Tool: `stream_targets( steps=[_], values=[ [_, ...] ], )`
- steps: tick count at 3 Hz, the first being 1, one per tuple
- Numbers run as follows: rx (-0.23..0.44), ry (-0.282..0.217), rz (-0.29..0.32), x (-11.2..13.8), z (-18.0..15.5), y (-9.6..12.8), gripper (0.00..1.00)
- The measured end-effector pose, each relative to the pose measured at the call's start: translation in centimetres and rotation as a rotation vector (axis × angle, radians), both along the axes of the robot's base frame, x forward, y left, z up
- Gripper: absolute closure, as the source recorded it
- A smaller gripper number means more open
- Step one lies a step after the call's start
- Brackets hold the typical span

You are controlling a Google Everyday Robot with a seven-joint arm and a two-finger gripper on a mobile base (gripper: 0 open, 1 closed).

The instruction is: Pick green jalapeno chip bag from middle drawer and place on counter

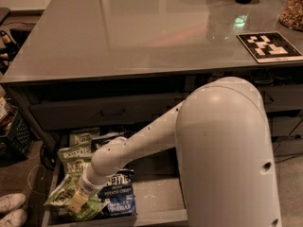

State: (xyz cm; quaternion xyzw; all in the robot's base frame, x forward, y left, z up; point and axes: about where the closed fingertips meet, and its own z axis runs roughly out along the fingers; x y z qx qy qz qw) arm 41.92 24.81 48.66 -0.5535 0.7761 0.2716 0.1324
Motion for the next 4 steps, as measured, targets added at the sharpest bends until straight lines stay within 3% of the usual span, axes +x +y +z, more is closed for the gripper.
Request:
stream_targets(
  steps=[1,4],
  values=[
    [0.0,0.004,-0.002,0.1,0.0,0.1,0.32],
    [0.008,0.089,-0.036,-0.2,-3.1,-0.7,0.34]
  ],
)
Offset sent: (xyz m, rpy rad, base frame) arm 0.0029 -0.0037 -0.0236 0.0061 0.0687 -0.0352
